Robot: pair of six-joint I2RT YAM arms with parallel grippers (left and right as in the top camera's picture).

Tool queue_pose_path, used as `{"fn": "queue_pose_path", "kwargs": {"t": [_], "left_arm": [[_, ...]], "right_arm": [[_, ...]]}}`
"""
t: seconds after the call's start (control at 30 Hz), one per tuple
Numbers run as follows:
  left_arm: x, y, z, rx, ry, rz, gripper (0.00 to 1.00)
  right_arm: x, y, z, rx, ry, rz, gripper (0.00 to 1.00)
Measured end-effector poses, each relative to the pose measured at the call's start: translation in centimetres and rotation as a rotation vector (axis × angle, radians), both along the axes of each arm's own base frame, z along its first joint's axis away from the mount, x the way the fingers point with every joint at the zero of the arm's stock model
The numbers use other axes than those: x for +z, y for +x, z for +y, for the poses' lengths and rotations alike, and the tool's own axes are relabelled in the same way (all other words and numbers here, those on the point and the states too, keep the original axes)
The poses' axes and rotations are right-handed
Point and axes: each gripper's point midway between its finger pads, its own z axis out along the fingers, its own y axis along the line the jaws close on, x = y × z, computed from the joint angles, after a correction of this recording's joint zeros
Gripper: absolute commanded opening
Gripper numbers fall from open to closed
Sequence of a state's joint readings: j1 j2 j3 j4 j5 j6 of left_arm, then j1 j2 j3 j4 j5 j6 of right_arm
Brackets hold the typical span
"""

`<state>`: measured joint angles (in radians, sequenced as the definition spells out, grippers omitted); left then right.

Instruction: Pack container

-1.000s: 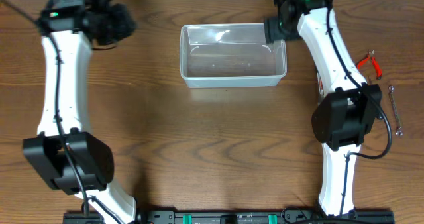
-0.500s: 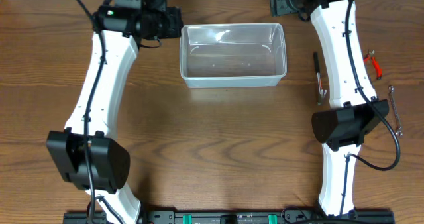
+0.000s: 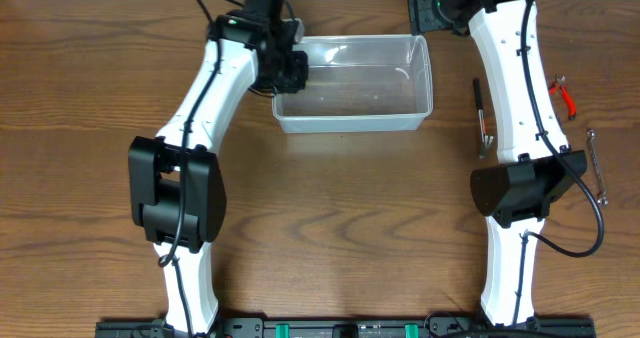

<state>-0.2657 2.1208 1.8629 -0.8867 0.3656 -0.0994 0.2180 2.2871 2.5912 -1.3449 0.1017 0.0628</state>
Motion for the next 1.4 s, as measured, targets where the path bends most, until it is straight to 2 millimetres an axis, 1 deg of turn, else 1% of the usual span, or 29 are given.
{"fn": "queue_pose_path", "kwargs": {"t": [0.13, 0.33, 0.8, 1.4], "left_arm": [[0.0, -0.8, -1.0, -0.024, 0.004, 0.014, 0.06], [-0.5, -2.3, -0.9, -0.031, 0.021, 0.073, 0.06], [-0.8, -3.7, -0.3, -0.004, 0.041, 0.145, 0.06], [-1.0, -4.7, -0.1, 0.004, 0.053, 0.189, 0.06]], "right_arm": [[0.0, -0.1, 0.0, -0.001, -0.001, 0.003, 0.73], [-0.1, -0.1, 0.0, 0.0, -0.001, 0.006, 0.72], [-0.1, -0.1, 0.0, 0.0, -0.001, 0.006, 0.72], [-0.1, -0.1, 0.0, 0.0, -0.001, 0.006, 0.72]]}}
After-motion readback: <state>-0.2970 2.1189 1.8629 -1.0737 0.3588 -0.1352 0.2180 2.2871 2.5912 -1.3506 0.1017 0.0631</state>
